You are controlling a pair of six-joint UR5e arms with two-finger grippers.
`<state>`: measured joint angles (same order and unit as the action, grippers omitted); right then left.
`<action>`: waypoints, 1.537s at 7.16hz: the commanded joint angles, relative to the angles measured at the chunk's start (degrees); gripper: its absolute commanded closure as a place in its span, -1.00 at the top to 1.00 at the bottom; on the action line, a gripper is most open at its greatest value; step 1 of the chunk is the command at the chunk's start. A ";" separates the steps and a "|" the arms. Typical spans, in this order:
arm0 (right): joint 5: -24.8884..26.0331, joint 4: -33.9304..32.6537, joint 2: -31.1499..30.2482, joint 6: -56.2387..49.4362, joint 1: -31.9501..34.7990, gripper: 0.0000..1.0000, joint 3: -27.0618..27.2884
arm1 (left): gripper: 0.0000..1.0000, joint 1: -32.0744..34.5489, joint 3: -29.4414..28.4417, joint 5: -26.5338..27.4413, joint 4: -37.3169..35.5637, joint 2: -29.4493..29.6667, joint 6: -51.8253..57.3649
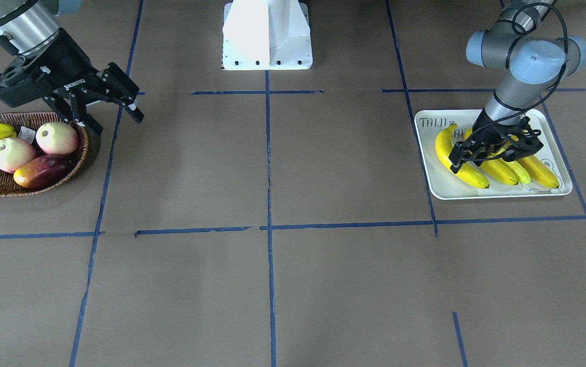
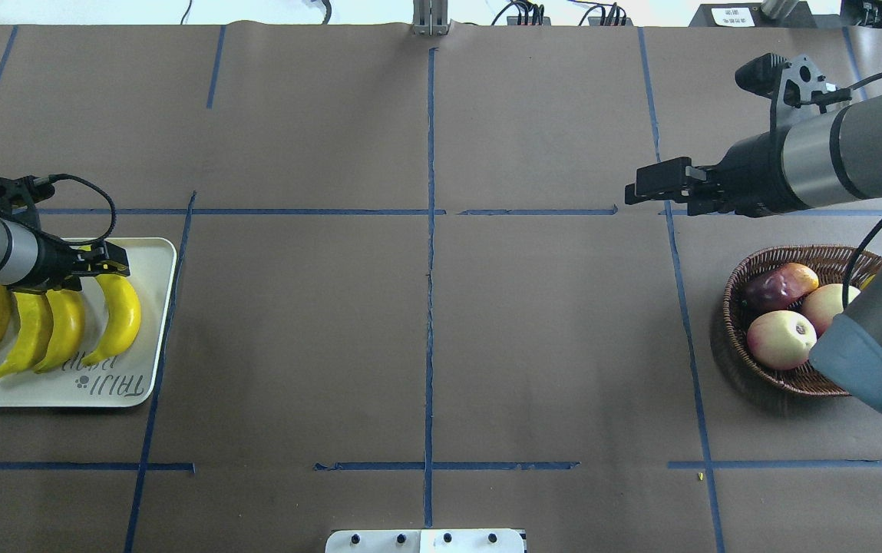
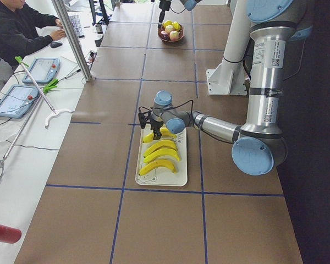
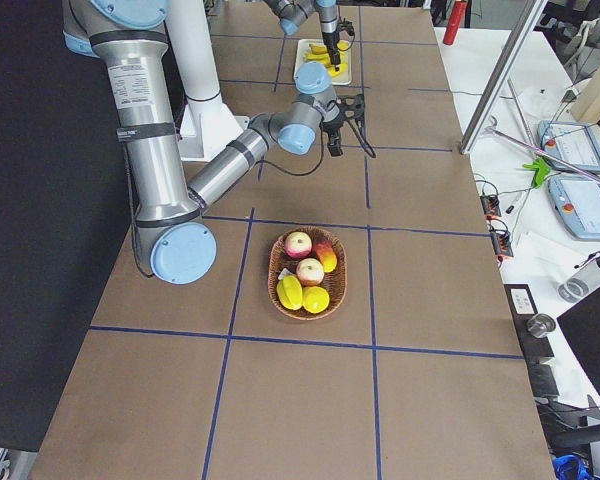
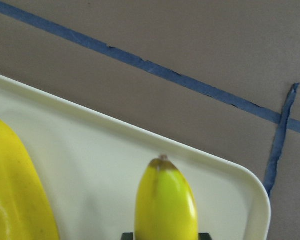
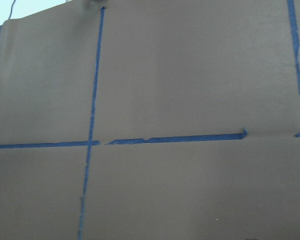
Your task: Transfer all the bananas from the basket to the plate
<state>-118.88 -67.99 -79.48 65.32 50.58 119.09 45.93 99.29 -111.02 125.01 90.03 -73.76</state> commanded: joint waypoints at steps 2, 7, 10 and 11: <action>-4.67 -13.34 -5.32 -29.24 12.38 1.00 -1.22 | 1.00 14.03 5.62 -12.58 -8.42 -2.14 19.17; -20.82 -21.92 -11.91 -75.09 36.56 1.00 -17.88 | 1.00 39.62 3.73 -20.86 -31.89 -3.54 69.98; -21.23 -21.66 -13.51 -75.78 39.77 1.00 -21.71 | 1.00 44.51 -2.61 -26.79 -34.66 -4.16 78.59; -17.91 -21.74 -13.42 -75.78 39.77 1.00 -22.93 | 1.00 44.51 -4.35 -26.62 -34.58 -4.16 78.33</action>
<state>-139.57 -89.72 -92.83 -10.57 90.09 97.36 90.07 96.97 -137.44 90.72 85.93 4.21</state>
